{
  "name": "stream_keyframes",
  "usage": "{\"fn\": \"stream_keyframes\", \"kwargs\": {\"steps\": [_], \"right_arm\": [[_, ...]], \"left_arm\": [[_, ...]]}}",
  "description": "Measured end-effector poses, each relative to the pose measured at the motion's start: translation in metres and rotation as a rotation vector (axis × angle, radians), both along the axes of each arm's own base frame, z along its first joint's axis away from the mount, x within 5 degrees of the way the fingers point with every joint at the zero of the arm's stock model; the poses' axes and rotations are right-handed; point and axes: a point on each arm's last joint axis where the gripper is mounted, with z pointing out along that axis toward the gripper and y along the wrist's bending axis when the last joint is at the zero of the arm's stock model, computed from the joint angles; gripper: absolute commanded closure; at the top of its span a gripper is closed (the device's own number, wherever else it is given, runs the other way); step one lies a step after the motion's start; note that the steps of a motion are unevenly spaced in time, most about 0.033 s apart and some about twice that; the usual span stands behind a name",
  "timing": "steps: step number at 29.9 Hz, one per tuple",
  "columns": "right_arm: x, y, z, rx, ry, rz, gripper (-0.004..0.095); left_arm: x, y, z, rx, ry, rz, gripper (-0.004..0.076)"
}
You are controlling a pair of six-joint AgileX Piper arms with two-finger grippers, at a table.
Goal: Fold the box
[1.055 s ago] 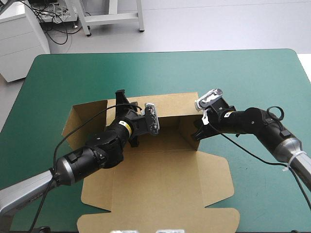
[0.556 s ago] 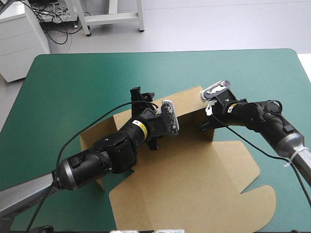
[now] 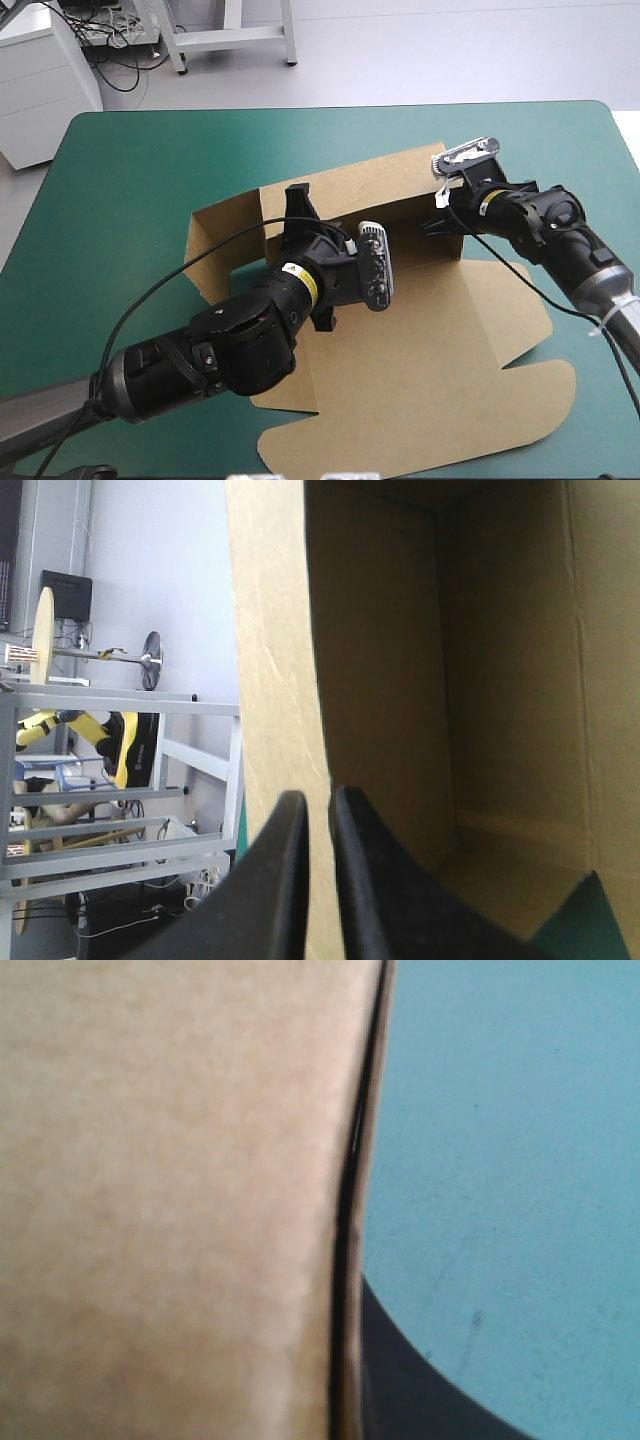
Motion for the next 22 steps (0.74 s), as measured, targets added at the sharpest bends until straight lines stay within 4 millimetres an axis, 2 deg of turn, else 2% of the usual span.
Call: {"fn": "stream_keyframes", "kwargs": {"steps": [4, 9, 16, 22], "right_arm": [[0.003, -0.006, 0.012, 0.011, -0.016, -0.034, 0.0931], [0.003, -0.013, 0.016, -0.004, 0.001, -0.058, 0.0931], [0.003, -0.013, 0.015, -0.009, 0.01, -0.06, 0.0931], [0.002, -0.014, 0.015, -0.013, 0.021, -0.062, 0.0931]], "left_arm": [[0.009, 0.008, 0.008, -0.014, 0.094, 0.015, 0.0728], [0.042, 0.035, 0.018, -0.106, 0.282, 0.086, 0.073], [0.082, 0.082, 0.043, -0.298, 0.347, 0.257, 0.073], [0.093, 0.129, 0.055, -0.447, 0.413, 0.361, 0.073]]}}
